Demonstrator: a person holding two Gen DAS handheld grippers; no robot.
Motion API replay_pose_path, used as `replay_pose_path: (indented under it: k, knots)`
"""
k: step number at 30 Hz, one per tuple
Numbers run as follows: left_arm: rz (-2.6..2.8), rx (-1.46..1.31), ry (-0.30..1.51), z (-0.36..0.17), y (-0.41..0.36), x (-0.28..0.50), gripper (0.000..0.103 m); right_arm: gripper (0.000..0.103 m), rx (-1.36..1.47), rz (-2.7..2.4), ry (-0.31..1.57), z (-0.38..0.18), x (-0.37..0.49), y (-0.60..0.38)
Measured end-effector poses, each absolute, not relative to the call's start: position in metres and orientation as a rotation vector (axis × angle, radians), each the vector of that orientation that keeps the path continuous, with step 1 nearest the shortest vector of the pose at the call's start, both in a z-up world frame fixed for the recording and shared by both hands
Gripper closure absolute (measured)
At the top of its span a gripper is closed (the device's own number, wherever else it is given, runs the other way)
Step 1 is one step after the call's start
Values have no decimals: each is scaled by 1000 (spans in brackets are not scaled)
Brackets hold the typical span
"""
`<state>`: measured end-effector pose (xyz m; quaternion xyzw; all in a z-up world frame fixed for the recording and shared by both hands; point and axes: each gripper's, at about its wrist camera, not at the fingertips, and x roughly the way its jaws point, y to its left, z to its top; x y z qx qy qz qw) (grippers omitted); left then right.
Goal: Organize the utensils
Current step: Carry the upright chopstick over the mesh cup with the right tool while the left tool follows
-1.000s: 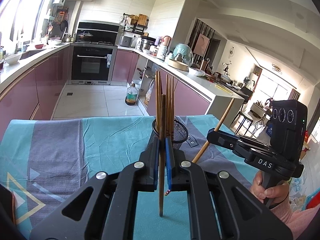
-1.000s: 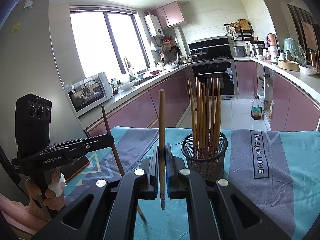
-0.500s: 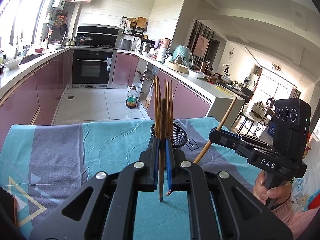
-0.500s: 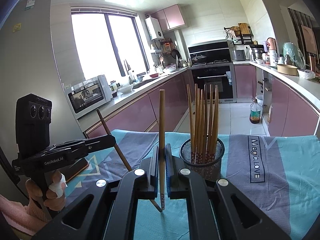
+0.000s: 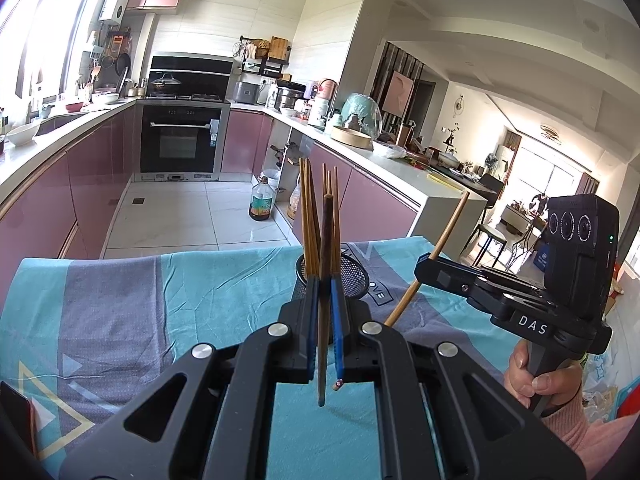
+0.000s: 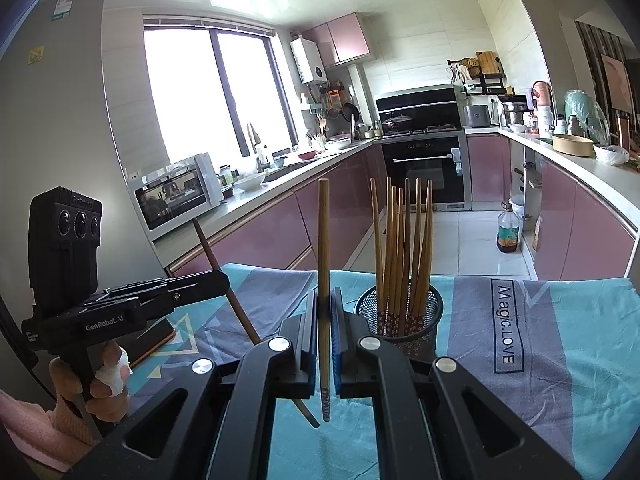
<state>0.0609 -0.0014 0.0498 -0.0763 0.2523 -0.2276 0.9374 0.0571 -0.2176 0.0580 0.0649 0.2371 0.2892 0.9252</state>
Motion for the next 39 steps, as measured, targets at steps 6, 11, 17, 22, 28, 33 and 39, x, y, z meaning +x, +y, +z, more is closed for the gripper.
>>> replay_pose_path:
  k: [6,11,17,22,28,33,39]
  knots:
    - [-473,-153,507,54,-3,59,96,98,132,589,478,61,58,-219]
    - [-477,-153,501,57,-4,59,96,98,129,587,471,62,58,-220]
    - [-479,-150,495,59,-4,59,96,98,127,585,463,63,59,-220]
    - [-481,-148,485,61,-2,59,96,98,126,583,459,64,60,-220]
    - [-485,-144,474,65,-2,57,96,98,126,578,454,66,62,-221]
    - [-489,-141,472,66,0,56,96,98,125,574,449,68,64,-221]
    - [-495,-131,468,70,-2,55,96,98,126,567,444,70,66,-220]
